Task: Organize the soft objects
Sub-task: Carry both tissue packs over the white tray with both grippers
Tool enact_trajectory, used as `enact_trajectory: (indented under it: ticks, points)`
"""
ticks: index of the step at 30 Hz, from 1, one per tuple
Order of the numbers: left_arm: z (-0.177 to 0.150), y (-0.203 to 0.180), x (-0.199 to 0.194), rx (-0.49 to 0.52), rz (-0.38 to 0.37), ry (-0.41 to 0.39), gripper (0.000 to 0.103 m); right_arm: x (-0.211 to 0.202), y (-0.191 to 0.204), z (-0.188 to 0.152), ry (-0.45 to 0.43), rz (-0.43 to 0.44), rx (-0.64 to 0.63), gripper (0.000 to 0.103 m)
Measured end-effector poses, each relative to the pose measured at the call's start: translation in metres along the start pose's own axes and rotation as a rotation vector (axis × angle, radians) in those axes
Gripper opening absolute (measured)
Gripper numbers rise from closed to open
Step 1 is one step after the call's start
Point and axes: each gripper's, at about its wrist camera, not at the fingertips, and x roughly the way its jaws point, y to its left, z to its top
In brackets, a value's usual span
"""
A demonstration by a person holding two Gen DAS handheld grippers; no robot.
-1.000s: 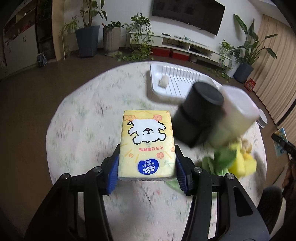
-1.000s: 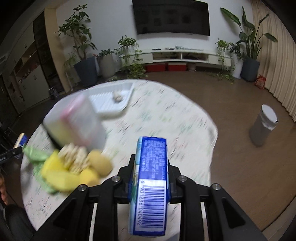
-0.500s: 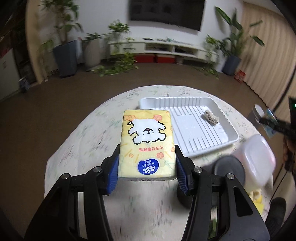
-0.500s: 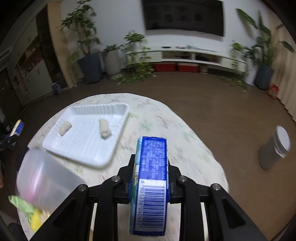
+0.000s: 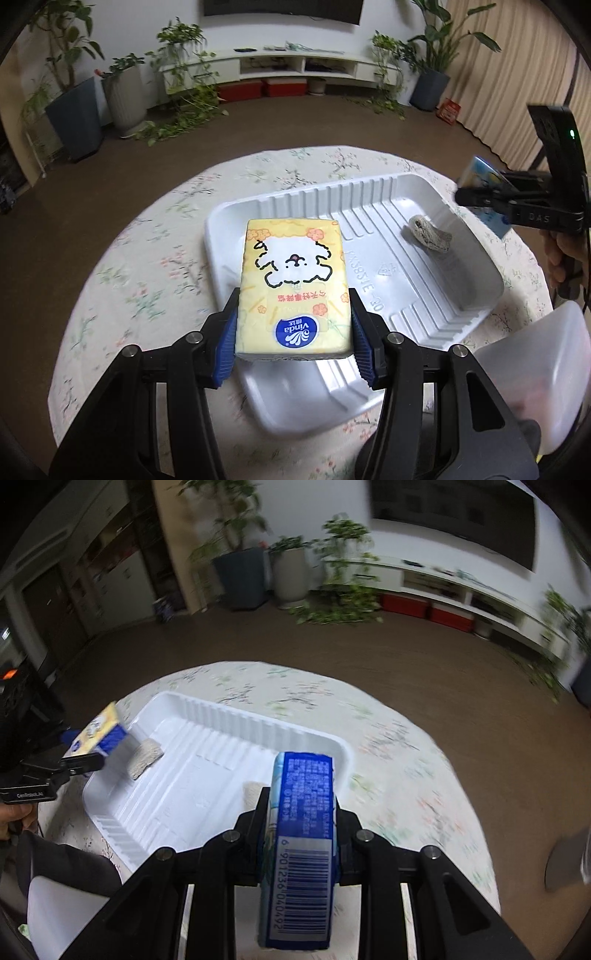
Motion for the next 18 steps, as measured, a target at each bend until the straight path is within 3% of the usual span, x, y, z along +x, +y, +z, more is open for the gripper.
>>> enact_trajectory:
  ticks: [8,18]
  points:
    - [-0.004,-0.012,0.026,0.071,-0.054,0.05,0.05,0.042,0.04,0.018,0.062,0.106,-0.139,0.028]
    - [-0.007,-0.021,0.027,0.119,-0.034,0.046,0.05,0.079,0.067,0.011,0.143,0.147,-0.23,0.029]
